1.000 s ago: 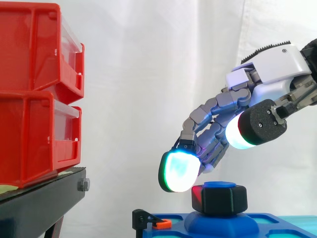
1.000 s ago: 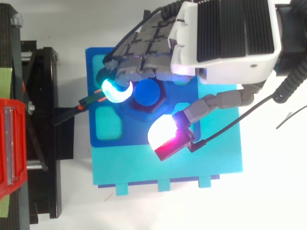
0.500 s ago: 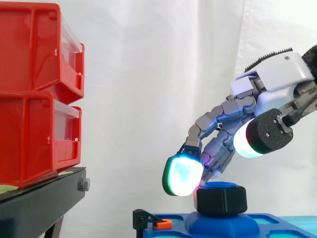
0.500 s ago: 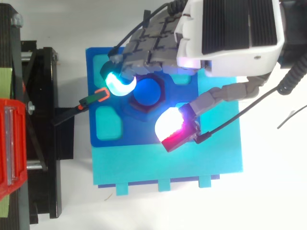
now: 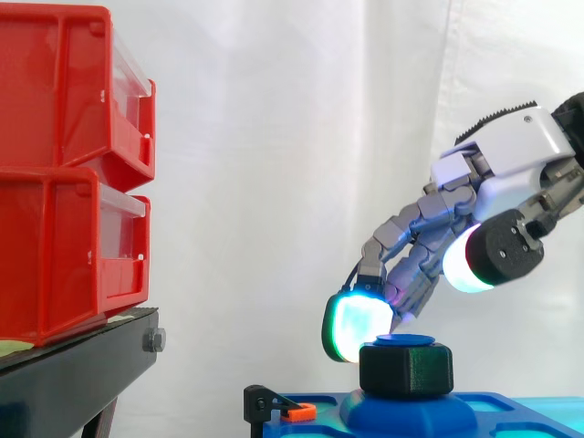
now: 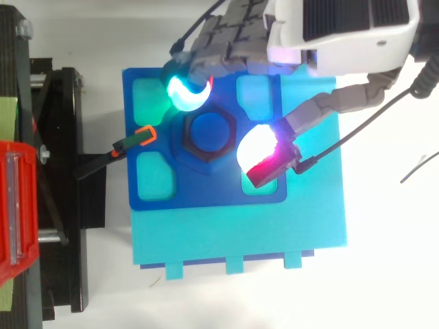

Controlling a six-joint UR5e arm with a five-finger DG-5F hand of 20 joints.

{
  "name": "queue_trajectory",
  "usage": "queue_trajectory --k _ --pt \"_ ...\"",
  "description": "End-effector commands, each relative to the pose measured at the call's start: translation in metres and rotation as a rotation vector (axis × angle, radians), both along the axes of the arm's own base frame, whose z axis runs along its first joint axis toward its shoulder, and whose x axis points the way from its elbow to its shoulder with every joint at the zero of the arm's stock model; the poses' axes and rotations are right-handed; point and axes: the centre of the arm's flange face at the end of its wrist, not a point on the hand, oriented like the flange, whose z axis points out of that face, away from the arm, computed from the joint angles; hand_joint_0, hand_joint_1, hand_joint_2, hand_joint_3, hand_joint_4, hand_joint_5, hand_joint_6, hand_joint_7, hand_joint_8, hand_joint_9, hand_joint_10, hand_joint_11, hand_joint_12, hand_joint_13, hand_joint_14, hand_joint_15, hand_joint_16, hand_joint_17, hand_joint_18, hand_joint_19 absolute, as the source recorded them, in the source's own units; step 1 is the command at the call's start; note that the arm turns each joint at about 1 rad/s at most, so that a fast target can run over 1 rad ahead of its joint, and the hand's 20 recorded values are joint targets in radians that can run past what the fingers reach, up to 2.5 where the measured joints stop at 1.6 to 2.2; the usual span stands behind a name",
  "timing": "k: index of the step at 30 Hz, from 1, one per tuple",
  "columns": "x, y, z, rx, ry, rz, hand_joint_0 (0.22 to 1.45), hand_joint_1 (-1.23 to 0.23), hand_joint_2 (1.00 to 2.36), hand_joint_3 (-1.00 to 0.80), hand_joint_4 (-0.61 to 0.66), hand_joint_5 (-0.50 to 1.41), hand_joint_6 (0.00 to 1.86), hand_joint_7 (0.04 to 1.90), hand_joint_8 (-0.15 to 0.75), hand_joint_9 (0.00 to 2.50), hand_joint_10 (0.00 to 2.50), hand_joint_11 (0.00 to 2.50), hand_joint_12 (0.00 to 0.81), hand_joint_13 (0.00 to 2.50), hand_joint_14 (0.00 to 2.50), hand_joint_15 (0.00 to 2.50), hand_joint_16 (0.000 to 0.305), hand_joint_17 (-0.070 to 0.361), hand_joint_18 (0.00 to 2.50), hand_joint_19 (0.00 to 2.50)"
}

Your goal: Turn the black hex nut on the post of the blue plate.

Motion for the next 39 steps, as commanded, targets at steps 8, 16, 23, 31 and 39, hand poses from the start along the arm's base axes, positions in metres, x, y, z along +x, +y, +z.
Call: queue_trajectory --k 8,16,23,31,39 --pt "0.011 0.008 0.018 0.003 -0.065 0.009 0.49 -0.39 1.00 -0.50 0.23 -0.18 0.50 0.71 0.286 0.50 0.00 0.00 0.406 0.52 0.00 0.01 0.060 0.135 0.59 0.20" --pt "0.018 0.019 0.017 0.008 -0.095 -0.014 0.49 -0.39 1.00 -0.50 0.23 -0.18 0.50 0.71 0.285 0.50 0.00 0.00 0.406 0.53 0.00 0.03 0.060 0.135 0.60 0.20" --pt "0.022 0.032 -0.004 -0.003 -0.078 -0.034 0.49 -0.39 1.00 -0.50 0.24 -0.18 0.50 0.71 0.286 0.51 0.00 0.00 0.407 0.54 0.00 0.02 0.060 0.136 0.60 0.20" --pt "0.026 0.046 -0.004 0.006 -0.092 -0.022 0.49 -0.39 1.00 -0.50 0.24 -0.18 0.50 0.72 0.290 0.51 0.00 0.00 0.407 0.55 0.00 0.02 0.060 0.135 0.60 0.22" --pt "0.024 0.050 -0.006 0.000 -0.066 -0.029 0.49 -0.39 1.00 -0.50 0.24 -0.17 0.50 0.76 0.292 0.52 0.00 0.00 0.406 0.56 0.00 0.04 0.060 0.136 0.62 0.22"
